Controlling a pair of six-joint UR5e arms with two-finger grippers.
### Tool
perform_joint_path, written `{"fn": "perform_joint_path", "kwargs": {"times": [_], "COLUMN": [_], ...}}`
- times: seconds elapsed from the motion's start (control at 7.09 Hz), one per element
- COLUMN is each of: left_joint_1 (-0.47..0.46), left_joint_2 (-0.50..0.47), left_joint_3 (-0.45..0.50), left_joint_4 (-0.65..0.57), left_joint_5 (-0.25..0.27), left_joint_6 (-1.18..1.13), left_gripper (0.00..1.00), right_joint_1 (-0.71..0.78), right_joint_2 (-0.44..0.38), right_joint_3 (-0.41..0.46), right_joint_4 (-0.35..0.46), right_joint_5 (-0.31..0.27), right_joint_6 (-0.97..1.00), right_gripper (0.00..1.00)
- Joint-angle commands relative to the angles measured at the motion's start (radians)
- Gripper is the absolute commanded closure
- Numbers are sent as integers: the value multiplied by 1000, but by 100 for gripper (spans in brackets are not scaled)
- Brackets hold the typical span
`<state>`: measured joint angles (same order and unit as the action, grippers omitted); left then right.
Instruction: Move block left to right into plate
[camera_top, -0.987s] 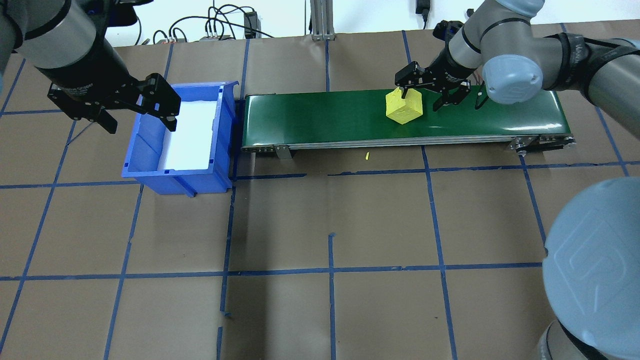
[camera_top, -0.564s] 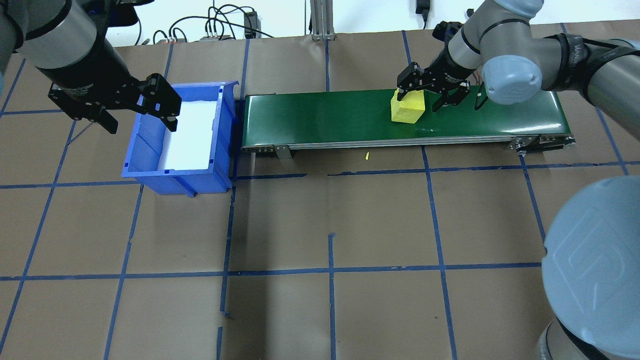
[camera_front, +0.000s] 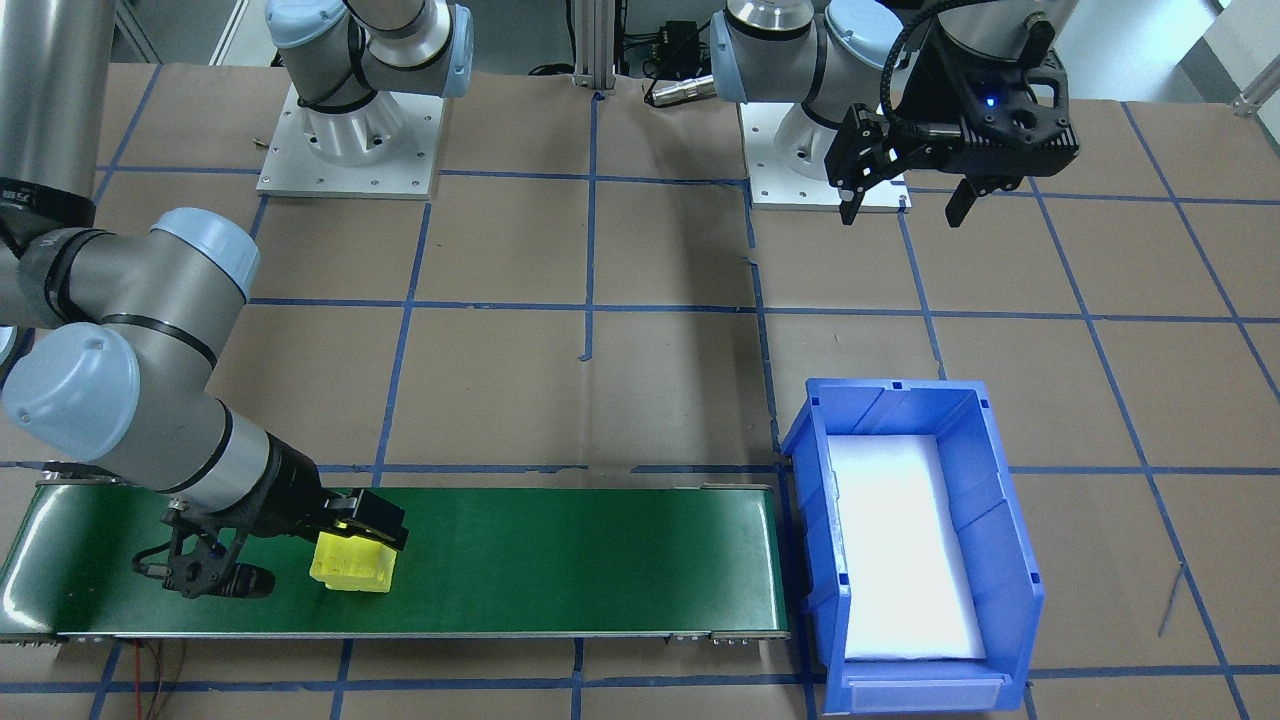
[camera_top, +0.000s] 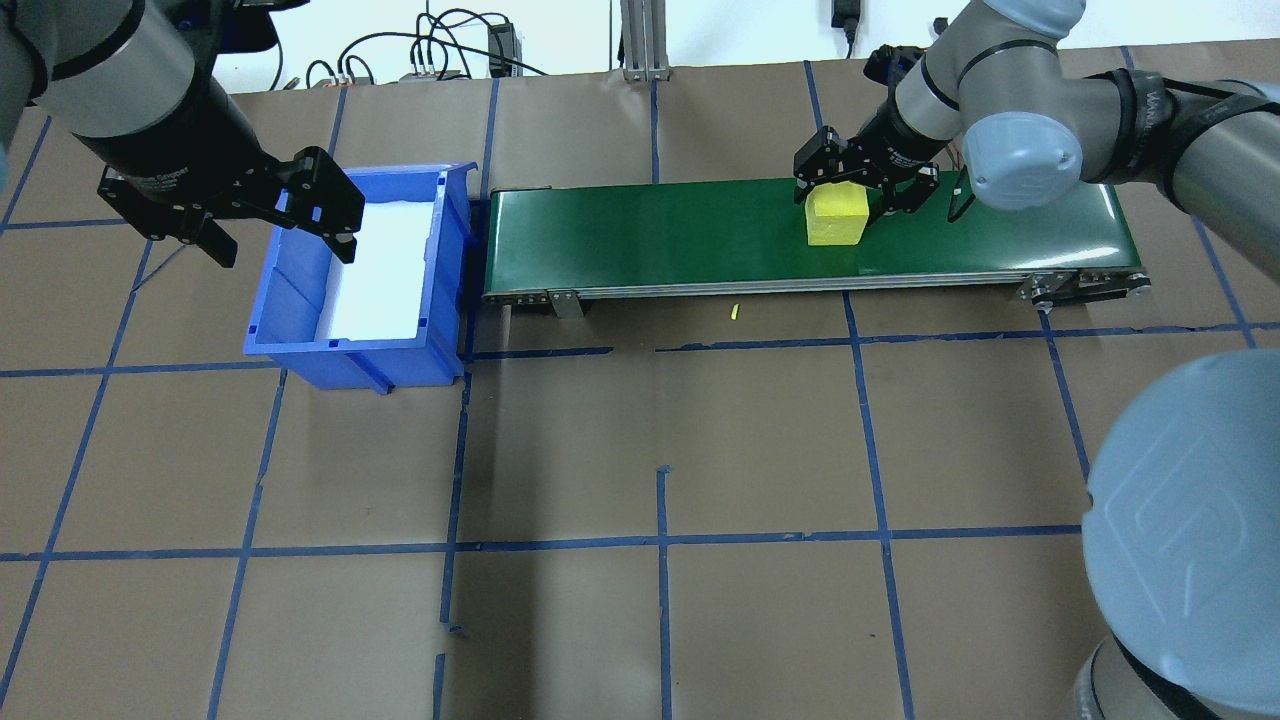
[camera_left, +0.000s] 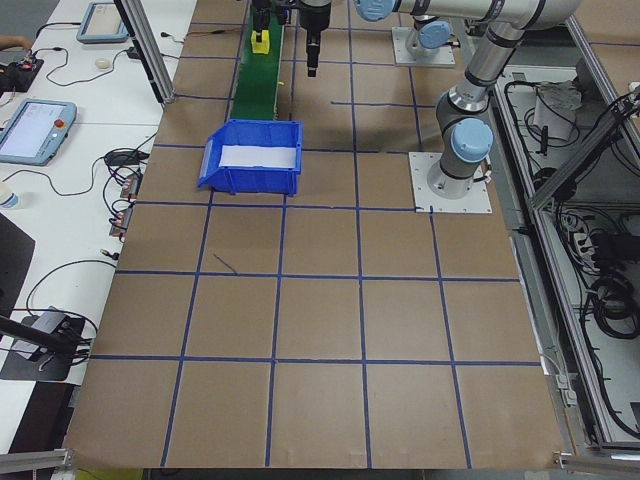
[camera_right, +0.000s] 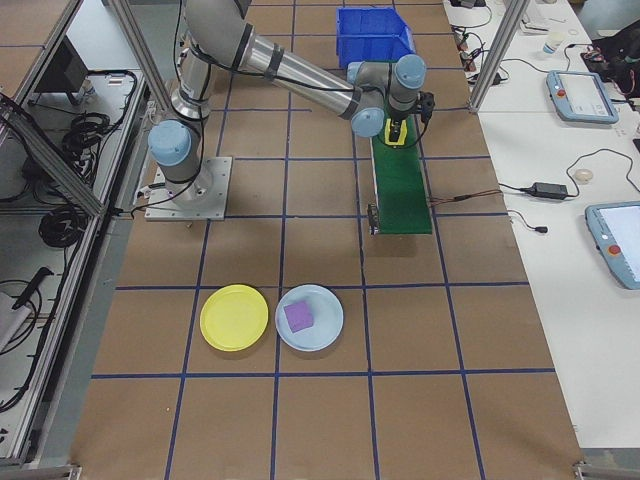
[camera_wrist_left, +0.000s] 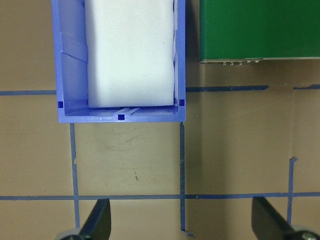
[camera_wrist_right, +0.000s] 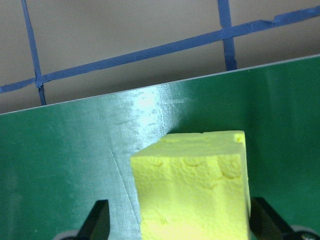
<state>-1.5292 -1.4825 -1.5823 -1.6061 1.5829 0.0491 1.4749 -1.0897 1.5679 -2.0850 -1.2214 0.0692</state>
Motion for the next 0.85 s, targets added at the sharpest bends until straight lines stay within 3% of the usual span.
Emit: {"fn": "perform_joint_path", "kwargs": {"times": [0.0, 0.14, 0.28, 0.42, 0.56, 0.71], "left_joint_1": [0, 1, 1, 3, 0, 1], "left_joint_2": [1, 1, 1, 1, 1, 2], "left_joint_3": [-1, 1, 1, 1, 1, 1], "left_joint_4": [0, 0, 0, 0, 0, 0], "left_joint_5": [3, 2, 0, 5, 3, 3], "left_joint_6": [0, 0, 0, 0, 0, 0], "left_gripper": [0, 0, 0, 0, 0, 0], "right_joint_1": [-1, -2, -2, -17, -62, -150], "right_joint_2": [5, 5, -7, -30, -80, -157], "right_joint_3": [9, 4, -21, -46, -40, -25], "right_joint_4": [-7, -3, 2, 22, 23, 28], "right_joint_5": [-9, -133, -270, -371, -533, -625], "right_joint_6": [-35, -127, -172, -312, -495, -669], "right_gripper": [6, 64, 93, 94, 94, 93]}}
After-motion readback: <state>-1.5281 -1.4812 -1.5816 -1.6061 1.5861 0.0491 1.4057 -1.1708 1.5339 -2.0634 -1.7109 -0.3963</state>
